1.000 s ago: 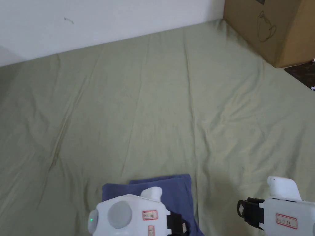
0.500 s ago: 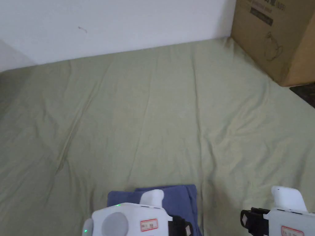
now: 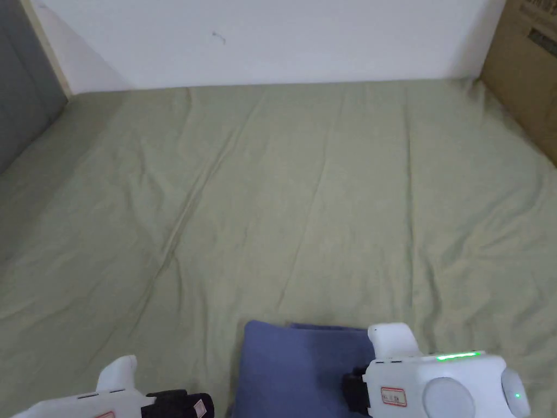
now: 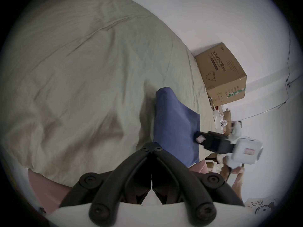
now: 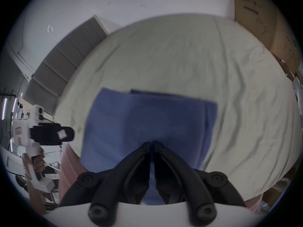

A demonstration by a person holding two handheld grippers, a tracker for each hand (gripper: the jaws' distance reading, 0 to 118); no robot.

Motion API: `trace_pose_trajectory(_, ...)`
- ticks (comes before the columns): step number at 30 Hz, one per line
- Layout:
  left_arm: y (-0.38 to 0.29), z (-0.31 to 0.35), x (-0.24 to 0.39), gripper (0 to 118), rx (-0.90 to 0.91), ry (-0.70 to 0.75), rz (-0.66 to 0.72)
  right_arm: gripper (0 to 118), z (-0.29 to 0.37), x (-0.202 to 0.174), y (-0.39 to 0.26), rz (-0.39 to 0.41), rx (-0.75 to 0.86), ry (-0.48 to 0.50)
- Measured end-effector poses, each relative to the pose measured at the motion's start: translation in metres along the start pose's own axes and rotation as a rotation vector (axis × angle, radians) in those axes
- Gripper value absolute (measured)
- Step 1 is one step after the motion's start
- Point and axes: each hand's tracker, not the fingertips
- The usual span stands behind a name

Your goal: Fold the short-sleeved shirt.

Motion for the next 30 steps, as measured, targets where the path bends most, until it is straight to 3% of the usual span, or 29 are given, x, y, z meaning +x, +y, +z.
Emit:
trace_pose_trajectory(1, -0.001, -0.001, -0.003, 8, 0.003, -0.016, 0.023, 6, -0.009, 0.000, -0.003, 0.022, 0.001, -0.031)
trace_pose_trajectory(2, -0.002, -0.004, -0.007, 8, 0.002, -0.043, 0.046, 6, -0.017, 0.002, -0.004, 0.036, -0.008, -0.063)
trace_pose_trajectory(3, -0.001, -0.007, -0.010, 13, -0.007, -0.060, 0.057, 6, -0.019, 0.006, -0.004, 0.008, -0.005, -0.040)
trace_pose_trajectory(4, -0.001, -0.010, -0.011, 26, -0.015, -0.055, 0.061, 6, -0.014, 0.008, -0.002, -0.033, 0.006, -0.014)
trace_pose_trajectory(5, 0.000, -0.016, -0.009, 63, -0.036, -0.056, 0.051, 6, -0.010, 0.009, 0.002, -0.041, 0.001, -0.009)
trace_pose_trajectory(6, 0.002, -0.023, -0.006, 91, -0.065, -0.057, 0.025, 6, -0.008, 0.011, 0.003, -0.035, -0.002, -0.007)
trace_pose_trajectory(7, 0.004, -0.028, -0.004, 105, -0.071, -0.069, 0.006, 6, -0.008, 0.011, 0.003, -0.029, -0.004, -0.008)
trace_pose_trajectory(8, 0.007, -0.032, -0.003, 108, -0.059, -0.119, -0.029, 6, -0.008, 0.011, 0.002, -0.020, -0.006, -0.010)
trace_pose_trajectory(10, 0.015, -0.047, -0.004, 108, -0.069, -0.175, -0.067, 6, -0.008, 0.008, 0.001, -0.012, -0.002, -0.017)
trace_pose_trajectory(13, 0.029, -0.074, -0.006, 108, -0.138, -0.188, -0.011, 6, -0.008, 0.004, 0.001, -0.004, -0.002, -0.037)
trace_pose_trajectory(16, 0.038, -0.091, -0.006, 107, -0.160, -0.311, 0.001, 6, -0.008, 0.004, 0.000, -0.010, -0.003, -0.043)
trace_pose_trajectory(17, 0.035, -0.094, -0.006, 87, -0.170, -0.330, -0.008, 6, -0.008, 0.004, 0.001, -0.017, -0.004, -0.042)
trace_pose_trajectory(18, 0.035, -0.095, -0.005, 46, -0.169, -0.311, -0.002, 6, -0.007, 0.004, 0.001, -0.030, -0.004, -0.038)
trace_pose_trajectory(19, 0.034, -0.099, -0.003, 23, -0.190, -0.272, -0.015, 6, -0.006, 0.005, 0.001, -0.040, -0.005, -0.039)
trace_pose_trajectory(20, 0.031, -0.104, 0.000, 23, -0.188, -0.204, -0.053, 6, -0.004, 0.004, 0.002, -0.048, -0.005, -0.037)
trace_pose_trajectory(23, 0.039, -0.101, -0.021, 22, -0.202, -0.334, 0.055, 6, 0.001, -0.003, 0.004, -0.033, -0.001, -0.051)
trace_pose_trajectory(30, 0.070, -0.038, -0.022, 22, -0.147, -0.176, -0.176, 6, 0.019, -0.019, 0.015, -0.017, 0.044, -0.058)
